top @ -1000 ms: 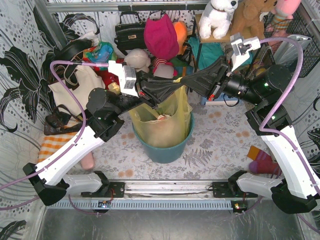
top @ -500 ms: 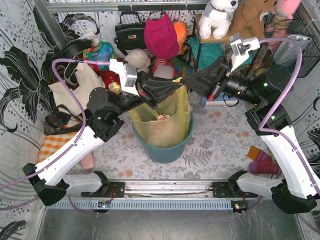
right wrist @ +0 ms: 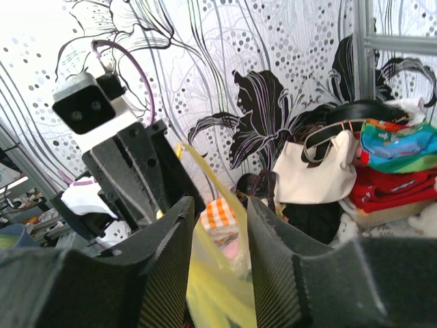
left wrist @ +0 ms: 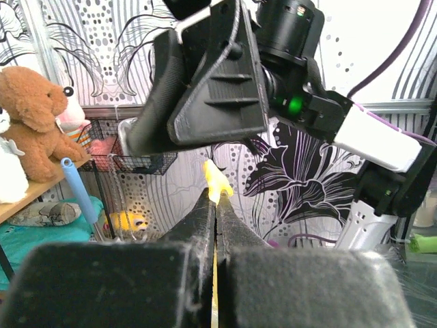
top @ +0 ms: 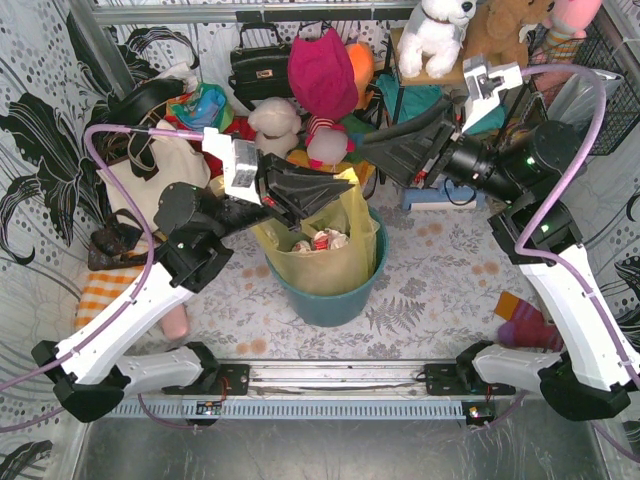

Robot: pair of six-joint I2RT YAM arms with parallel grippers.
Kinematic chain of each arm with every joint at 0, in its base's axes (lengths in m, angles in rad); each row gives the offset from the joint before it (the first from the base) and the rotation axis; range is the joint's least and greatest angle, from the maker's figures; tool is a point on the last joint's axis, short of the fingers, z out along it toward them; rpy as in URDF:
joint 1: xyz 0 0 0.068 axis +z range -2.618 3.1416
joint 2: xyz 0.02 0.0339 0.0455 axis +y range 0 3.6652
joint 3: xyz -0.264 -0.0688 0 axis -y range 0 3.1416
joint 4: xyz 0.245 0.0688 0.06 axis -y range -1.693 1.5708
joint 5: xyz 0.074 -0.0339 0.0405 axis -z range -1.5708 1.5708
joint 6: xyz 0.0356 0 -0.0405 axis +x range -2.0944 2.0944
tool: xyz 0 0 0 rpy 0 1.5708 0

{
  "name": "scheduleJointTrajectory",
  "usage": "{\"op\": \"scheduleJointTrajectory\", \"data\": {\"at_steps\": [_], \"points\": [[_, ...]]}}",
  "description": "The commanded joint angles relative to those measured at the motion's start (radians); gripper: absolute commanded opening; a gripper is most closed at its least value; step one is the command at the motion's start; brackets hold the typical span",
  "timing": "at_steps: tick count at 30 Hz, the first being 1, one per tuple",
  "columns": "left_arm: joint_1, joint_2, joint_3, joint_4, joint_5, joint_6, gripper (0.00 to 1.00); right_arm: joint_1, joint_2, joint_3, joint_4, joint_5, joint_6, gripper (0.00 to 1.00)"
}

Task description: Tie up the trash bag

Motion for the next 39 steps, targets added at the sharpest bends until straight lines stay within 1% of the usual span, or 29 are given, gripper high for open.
{"op": "scheduleJointTrajectory", "data": {"at_steps": [1, 2, 5, 10, 14, 16, 18, 21, 24, 28, 30, 34, 35, 37, 39], "points": [[0.006, -0.031, -0.026, 0.009, 0.052, 0.012, 0.0, -0.002, 0.046, 0.084, 0.01, -0.027, -0.03, 0.43], [0.006, -0.036, -0.034, 0.009, 0.065, 0.011, 0.0, -0.002, 0.064, 0.107, 0.004, -0.046, -0.033, 0.48], [0.005, -0.054, -0.061, 0.012, 0.11, 0.012, 0.0, -0.001, 0.117, 0.161, -0.01, -0.098, -0.036, 0.55], [0.006, -0.083, -0.1, 0.011, 0.158, 0.007, 0.0, 0.007, 0.191, 0.213, -0.01, -0.143, -0.044, 0.59], [0.006, -0.107, -0.13, 0.016, 0.177, -0.007, 0.0, 0.045, 0.256, 0.269, -0.03, -0.166, -0.075, 0.62], [0.006, -0.111, -0.136, 0.02, 0.197, -0.02, 0.0, 0.078, 0.291, 0.308, -0.059, -0.176, -0.112, 0.63], [0.006, -0.11, -0.138, 0.022, 0.224, -0.036, 0.0, 0.115, 0.333, 0.358, -0.095, -0.194, -0.154, 0.6], [0.004, -0.11, -0.146, 0.042, 0.258, -0.065, 0.0, 0.16, 0.396, 0.428, -0.137, -0.218, -0.211, 0.57], [0.004, -0.114, -0.158, 0.063, 0.268, -0.09, 0.0, 0.175, 0.453, 0.485, -0.142, -0.238, -0.206, 0.58], [0.004, -0.12, -0.179, 0.083, 0.289, -0.115, 0.0, 0.207, 0.507, 0.539, -0.15, -0.267, -0.229, 0.72], [0.003, -0.123, -0.189, 0.098, 0.292, -0.13, 0.0, 0.222, 0.544, 0.57, -0.172, -0.271, -0.246, 0.75], [0.002, -0.124, -0.195, 0.118, 0.309, -0.153, 0.0, 0.245, 0.611, 0.653, -0.238, -0.29, -0.274, 0.71], [0.0, -0.125, -0.195, 0.119, 0.309, -0.154, 0.0, 0.255, 0.62, 0.663, -0.245, -0.291, -0.286, 0.68], [-0.001, -0.126, -0.195, 0.118, 0.307, -0.155, 0.0, 0.264, 0.638, 0.677, -0.248, -0.295, -0.296, 0.56], [-0.002, -0.128, -0.195, 0.116, 0.307, -0.154, 0.0, 0.271, 0.655, 0.695, -0.25, -0.316, -0.291, 0.53]]}}
